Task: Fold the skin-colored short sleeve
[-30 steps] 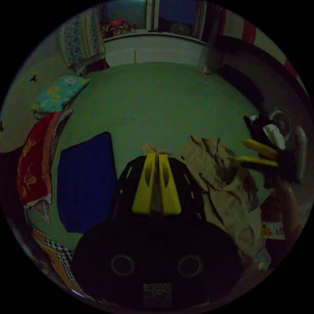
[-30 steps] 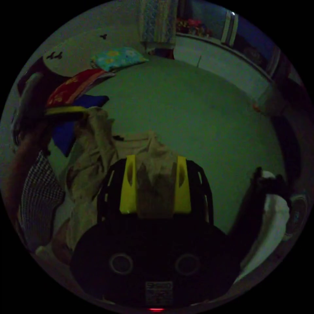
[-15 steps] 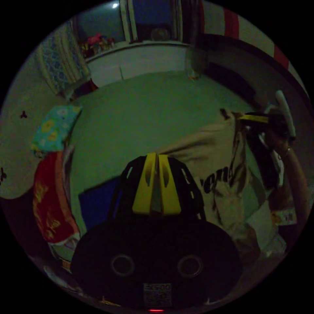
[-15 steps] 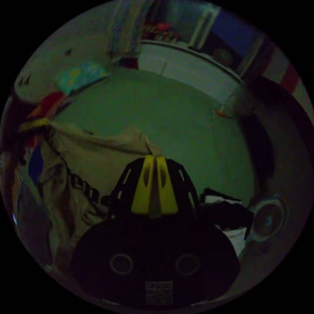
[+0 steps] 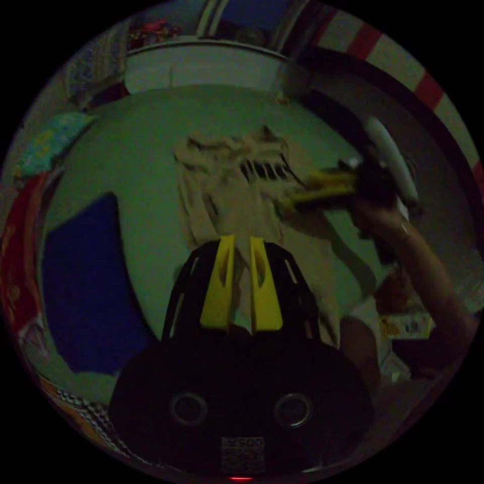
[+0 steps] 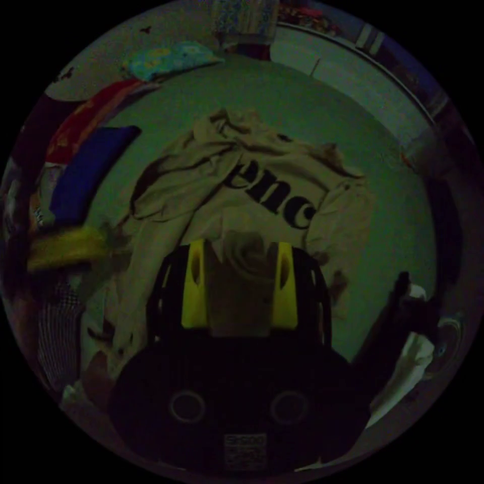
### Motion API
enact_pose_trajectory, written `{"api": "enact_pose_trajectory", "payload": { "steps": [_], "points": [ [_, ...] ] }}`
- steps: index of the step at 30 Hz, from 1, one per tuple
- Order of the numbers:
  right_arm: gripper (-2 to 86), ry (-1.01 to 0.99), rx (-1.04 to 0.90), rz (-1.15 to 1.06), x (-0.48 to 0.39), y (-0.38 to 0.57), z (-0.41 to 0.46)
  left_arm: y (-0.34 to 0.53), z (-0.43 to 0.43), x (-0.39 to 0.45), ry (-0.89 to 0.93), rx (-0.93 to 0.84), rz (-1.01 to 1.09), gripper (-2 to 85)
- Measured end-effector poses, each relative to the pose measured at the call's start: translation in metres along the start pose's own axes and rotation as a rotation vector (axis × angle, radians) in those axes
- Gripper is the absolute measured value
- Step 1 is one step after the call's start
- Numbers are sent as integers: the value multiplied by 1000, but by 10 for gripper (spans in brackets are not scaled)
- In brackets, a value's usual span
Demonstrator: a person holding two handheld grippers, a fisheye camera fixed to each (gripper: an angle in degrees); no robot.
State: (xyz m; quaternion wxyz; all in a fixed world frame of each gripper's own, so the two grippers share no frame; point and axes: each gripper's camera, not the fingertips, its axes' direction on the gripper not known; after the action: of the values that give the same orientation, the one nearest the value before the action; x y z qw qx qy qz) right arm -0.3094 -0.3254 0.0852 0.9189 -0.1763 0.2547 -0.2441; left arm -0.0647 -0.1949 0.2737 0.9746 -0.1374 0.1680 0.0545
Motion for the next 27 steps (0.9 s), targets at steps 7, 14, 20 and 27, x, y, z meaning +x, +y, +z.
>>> {"api": "enact_pose_trajectory", "payload": {
  "steps": [7,14,20,27],
  "points": [
    [-1,52,218,77,5,106,-71,109,7,34,108,-47,-32,65],
    [-5,-7,283,290,20,312,-131,167,-7,75,5,-38,2,61],
    [-8,-32,305,408,22,425,-127,211,-34,102,-30,5,-7,62],
    [-14,55,144,534,54,500,-117,260,-47,112,-63,-50,-63,104]
  ]
}}
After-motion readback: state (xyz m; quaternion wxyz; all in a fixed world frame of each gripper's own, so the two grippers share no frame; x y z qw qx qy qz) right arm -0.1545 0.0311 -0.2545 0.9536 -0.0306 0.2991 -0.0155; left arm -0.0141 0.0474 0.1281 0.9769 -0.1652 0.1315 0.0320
